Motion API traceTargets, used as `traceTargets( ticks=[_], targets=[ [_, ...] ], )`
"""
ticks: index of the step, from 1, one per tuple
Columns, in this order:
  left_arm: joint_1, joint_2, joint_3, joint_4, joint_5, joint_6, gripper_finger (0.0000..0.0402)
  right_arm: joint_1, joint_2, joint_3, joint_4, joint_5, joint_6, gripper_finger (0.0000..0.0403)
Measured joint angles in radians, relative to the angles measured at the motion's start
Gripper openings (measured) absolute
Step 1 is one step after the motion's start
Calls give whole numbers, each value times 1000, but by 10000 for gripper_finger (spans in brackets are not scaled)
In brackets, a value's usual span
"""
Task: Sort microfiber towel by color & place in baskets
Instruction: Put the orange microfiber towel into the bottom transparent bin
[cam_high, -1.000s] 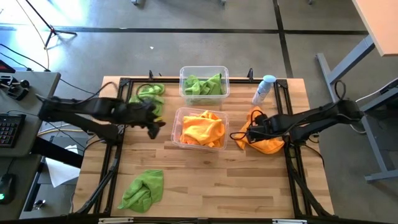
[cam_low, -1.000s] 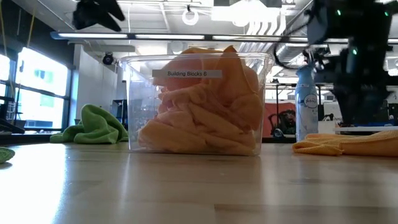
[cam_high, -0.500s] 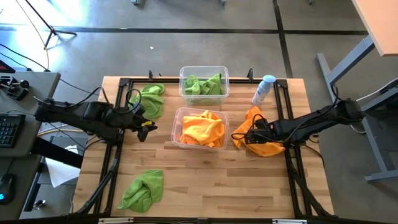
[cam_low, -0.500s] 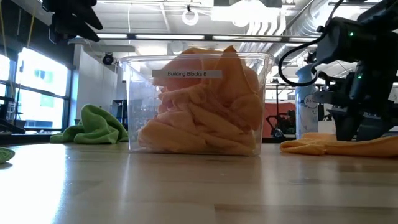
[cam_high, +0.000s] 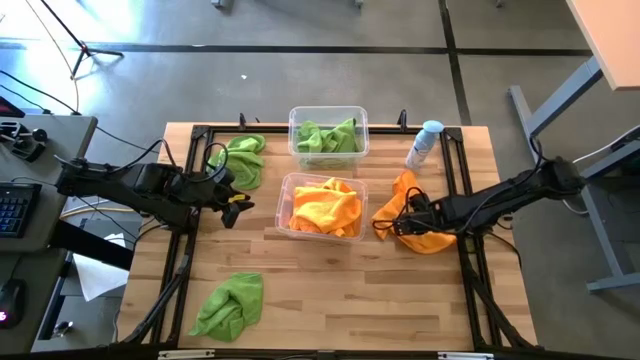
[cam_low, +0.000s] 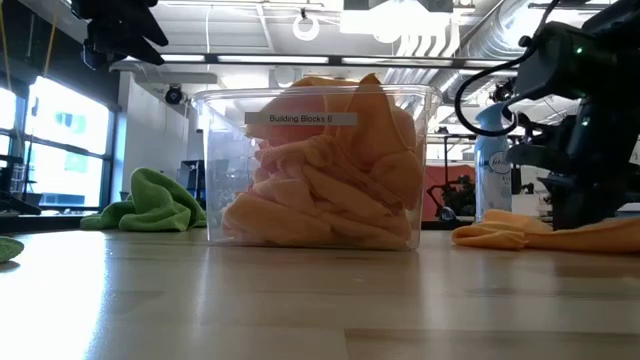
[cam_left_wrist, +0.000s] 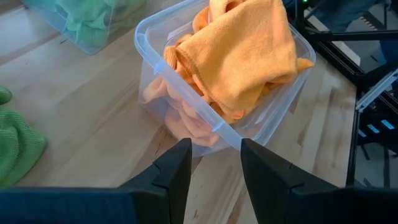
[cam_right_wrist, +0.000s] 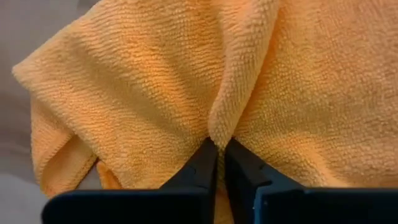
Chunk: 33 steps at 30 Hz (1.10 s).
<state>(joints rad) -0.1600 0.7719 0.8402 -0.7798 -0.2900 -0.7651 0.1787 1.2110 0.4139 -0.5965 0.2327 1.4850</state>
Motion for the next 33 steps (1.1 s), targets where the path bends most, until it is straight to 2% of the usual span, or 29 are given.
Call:
traceTargets(
  ticks=[4,10,16,20,26,33],
  targets=[
    [0,0,0,0,0,-12,129,32,-8,44,-42,-25,-3,10],
    [0,12,0,1,0,-18,129,73,-29,222,-303,36,-44,8],
    [0,43,0,2,-1,-43,129,127,-37,498,-626,192,-153,4],
    [0,71,0,1,0,-45,129,153,-40,699,-750,324,-246,2],
    [0,97,0,20,24,-45,129,161,-39,938,-730,446,-510,2],
    [0,98,0,86,26,-63,129,161,-40,1082,-548,428,-818,2]
  ],
)
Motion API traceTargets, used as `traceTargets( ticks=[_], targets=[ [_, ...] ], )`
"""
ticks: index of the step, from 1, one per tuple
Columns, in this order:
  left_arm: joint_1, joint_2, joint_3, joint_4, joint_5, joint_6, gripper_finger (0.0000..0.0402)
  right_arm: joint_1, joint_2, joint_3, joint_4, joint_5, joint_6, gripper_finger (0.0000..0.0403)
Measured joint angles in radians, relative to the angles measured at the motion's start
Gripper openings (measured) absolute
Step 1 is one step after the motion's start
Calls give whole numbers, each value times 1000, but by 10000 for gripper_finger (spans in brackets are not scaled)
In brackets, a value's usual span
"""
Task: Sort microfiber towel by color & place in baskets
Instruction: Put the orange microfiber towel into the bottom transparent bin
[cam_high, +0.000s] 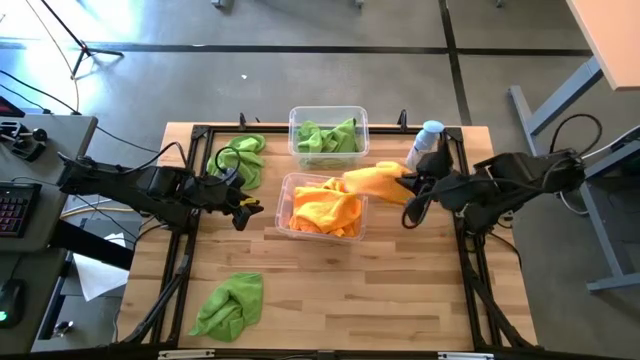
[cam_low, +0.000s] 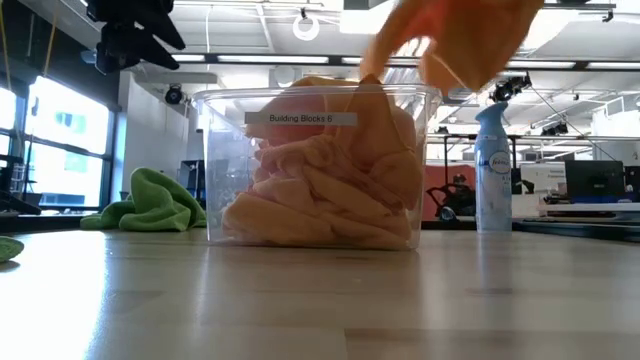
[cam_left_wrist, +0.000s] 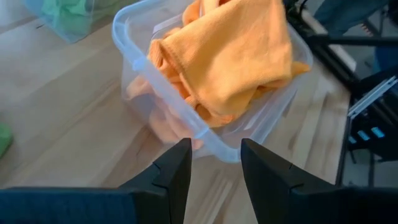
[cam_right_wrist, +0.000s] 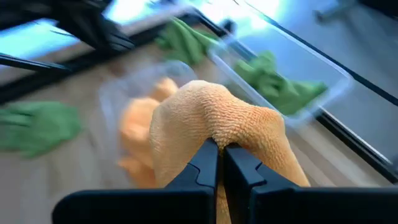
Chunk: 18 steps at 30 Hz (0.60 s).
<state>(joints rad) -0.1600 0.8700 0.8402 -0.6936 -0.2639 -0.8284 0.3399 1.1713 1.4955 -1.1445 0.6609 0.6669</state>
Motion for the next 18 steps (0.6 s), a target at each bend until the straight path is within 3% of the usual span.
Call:
traceTargets(
  ticks=[4,10,18],
  targets=[
    [0,0,0,15,0,-12,129,0,0,9,151,-62,-111,2],
    [0,0,0,14,0,-8,129,-1,37,8,270,-150,-127,2],
    [1,0,0,10,22,38,129,-44,196,7,456,-284,-131,2]
  ],
)
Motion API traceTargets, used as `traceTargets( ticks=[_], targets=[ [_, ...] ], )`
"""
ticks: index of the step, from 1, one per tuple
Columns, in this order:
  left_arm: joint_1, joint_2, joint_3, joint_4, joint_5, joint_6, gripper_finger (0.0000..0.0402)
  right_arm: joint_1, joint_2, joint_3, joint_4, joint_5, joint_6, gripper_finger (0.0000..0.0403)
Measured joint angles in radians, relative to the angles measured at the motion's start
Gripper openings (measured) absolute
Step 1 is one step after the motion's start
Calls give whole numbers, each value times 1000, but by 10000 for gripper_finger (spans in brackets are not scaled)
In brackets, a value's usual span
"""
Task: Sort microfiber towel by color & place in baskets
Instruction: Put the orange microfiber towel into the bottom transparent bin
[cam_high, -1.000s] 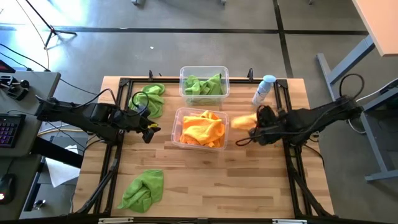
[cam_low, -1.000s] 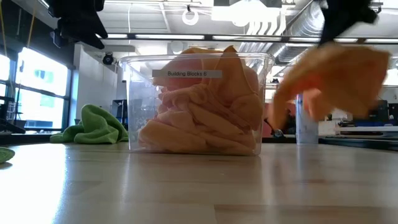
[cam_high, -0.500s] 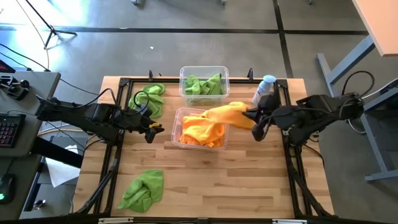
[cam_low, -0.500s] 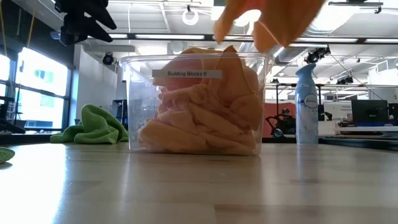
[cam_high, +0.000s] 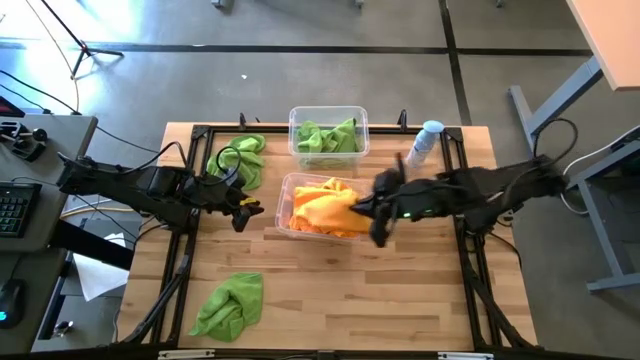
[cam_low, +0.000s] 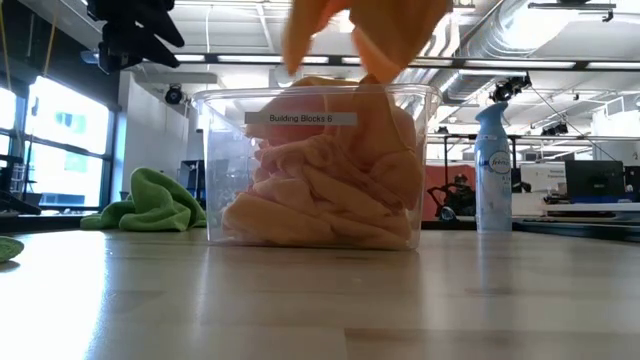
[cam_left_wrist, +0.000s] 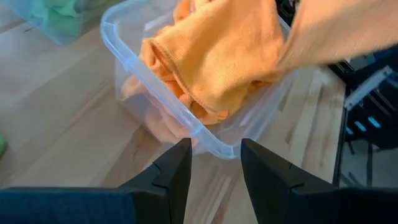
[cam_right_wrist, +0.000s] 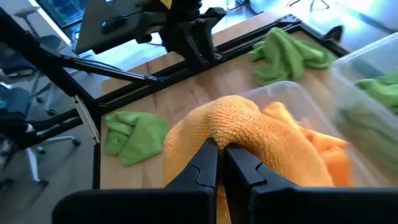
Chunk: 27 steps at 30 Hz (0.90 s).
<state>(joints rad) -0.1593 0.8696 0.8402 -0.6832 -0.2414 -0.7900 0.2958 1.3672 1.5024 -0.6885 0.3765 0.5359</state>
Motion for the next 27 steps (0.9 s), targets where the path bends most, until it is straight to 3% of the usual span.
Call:
traceTargets(
  ticks=[4,13,15,18,27],
  targets=[
    [0,-2,0,-1,41,31,129,-53,91,0,58,-18,53,2],
    [0,-87,0,-77,56,112,129,-197,273,0,-9,31,227,2],
    [0,-112,0,-84,57,122,129,-217,316,0,19,-2,251,2],
    [0,-147,0,-83,57,146,129,-230,384,0,96,-74,282,2],
    [-1,-197,0,-84,78,216,129,-228,536,0,101,-105,578,0]
  ],
)
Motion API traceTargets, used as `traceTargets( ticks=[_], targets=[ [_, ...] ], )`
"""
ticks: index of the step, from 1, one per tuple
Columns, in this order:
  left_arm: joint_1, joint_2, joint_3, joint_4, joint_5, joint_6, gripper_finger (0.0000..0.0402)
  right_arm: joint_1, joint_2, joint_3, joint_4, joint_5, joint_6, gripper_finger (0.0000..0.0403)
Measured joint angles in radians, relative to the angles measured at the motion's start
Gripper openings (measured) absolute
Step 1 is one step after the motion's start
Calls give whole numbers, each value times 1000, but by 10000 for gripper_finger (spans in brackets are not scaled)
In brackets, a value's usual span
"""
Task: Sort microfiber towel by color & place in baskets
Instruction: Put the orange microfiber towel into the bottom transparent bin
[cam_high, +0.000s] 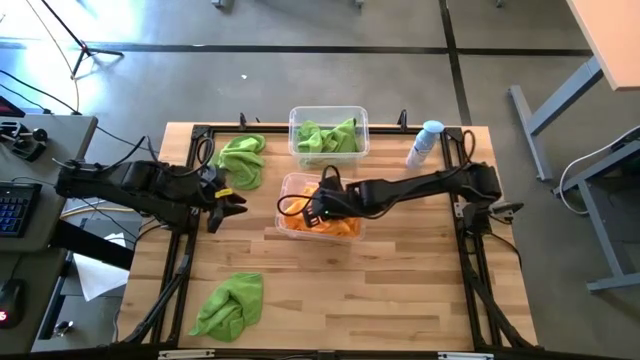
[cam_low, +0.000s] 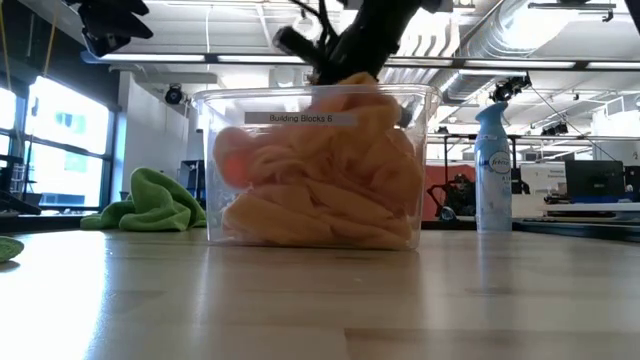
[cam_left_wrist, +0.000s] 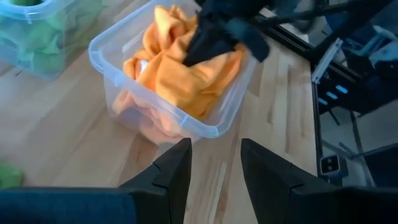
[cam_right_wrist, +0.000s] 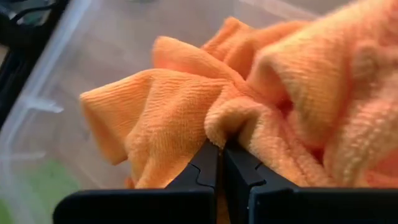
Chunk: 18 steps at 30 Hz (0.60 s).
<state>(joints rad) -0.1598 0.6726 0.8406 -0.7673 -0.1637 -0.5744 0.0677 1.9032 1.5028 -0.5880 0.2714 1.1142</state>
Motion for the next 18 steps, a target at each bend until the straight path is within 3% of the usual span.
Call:
traceTargets(
  ticks=[11,18],
  targets=[
    [0,1,0,-41,9,72,129,-23,130,5,17,-8,231,0],
    [0,1,0,-92,9,81,129,-29,179,5,70,-24,265,2]
  ],
)
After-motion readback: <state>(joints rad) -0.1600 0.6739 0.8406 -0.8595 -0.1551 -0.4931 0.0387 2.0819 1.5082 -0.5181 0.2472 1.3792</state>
